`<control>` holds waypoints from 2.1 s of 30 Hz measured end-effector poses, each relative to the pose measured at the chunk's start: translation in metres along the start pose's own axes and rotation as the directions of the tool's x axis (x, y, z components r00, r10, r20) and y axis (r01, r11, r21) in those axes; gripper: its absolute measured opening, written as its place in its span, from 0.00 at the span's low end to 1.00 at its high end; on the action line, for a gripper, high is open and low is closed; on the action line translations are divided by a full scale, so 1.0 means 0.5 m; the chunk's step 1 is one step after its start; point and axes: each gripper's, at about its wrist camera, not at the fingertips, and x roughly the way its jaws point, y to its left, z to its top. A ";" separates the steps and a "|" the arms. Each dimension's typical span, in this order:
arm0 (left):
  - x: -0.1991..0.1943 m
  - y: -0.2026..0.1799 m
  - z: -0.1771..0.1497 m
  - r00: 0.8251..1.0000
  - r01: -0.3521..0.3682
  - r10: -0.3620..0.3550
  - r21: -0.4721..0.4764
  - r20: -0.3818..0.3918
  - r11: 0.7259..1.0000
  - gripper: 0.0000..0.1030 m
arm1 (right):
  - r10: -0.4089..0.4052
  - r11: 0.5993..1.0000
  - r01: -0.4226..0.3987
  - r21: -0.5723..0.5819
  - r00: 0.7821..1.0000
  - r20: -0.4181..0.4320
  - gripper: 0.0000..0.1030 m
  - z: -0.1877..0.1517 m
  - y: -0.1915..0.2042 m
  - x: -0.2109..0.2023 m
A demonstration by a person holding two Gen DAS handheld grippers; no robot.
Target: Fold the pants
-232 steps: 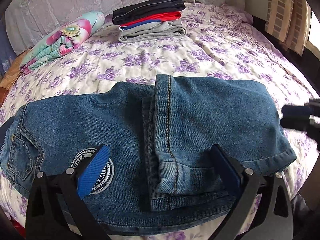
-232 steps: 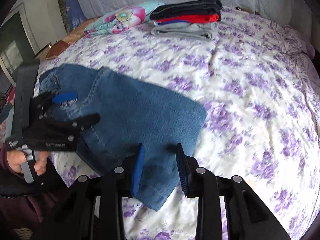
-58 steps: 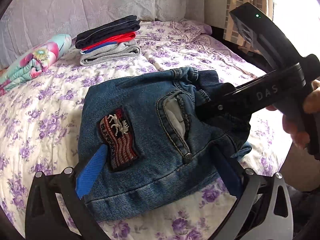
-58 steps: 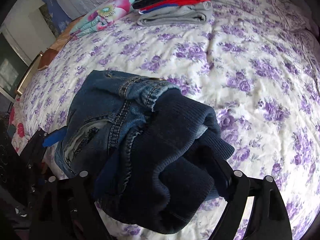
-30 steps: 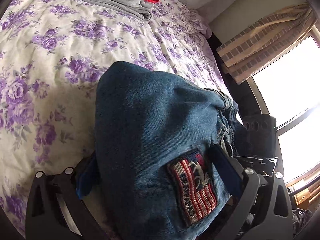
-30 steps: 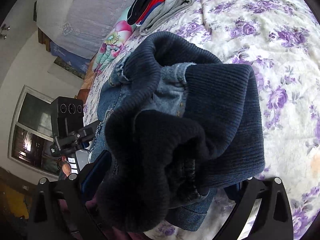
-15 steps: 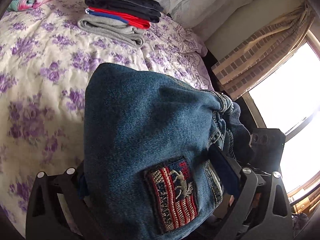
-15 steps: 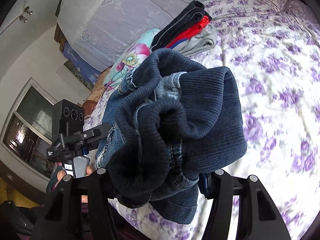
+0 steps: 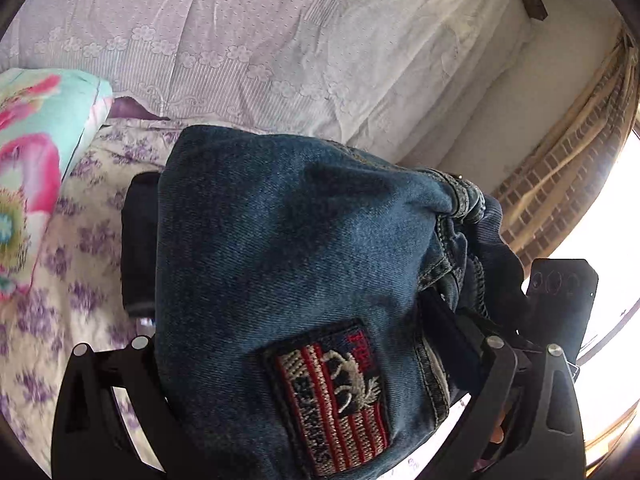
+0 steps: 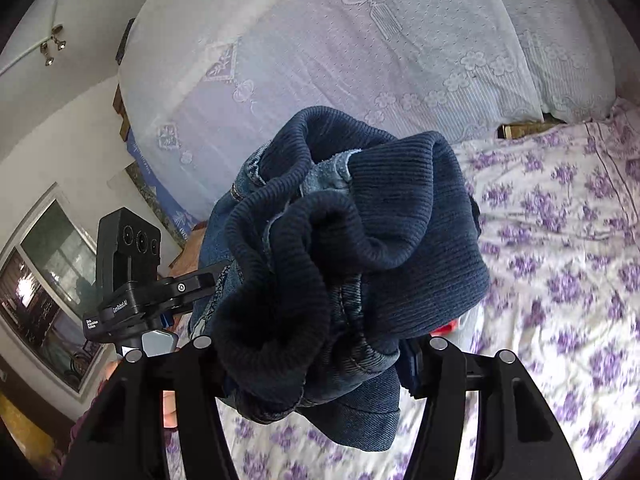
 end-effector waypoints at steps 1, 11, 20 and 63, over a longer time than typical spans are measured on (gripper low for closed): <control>0.021 0.018 0.034 1.000 0.009 -0.009 -0.018 -0.008 1.000 0.94 | -0.014 1.000 0.014 0.001 1.000 0.007 0.58 0.026 -0.008 0.022; 0.330 0.305 0.146 0.964 -0.205 0.175 -0.144 -0.200 0.968 0.96 | -0.276 0.961 0.277 -0.002 0.959 -0.063 0.78 0.040 -0.178 0.359; 0.223 0.307 0.145 0.991 -0.107 0.086 -0.211 -0.107 0.972 0.95 | -0.228 0.970 0.238 -0.050 0.962 0.148 0.88 0.049 -0.106 0.174; -0.379 -0.175 -0.781 0.714 -0.686 0.638 0.108 0.288 0.720 0.95 | -0.511 0.831 0.550 -0.085 0.814 0.277 0.96 -0.781 0.169 -0.364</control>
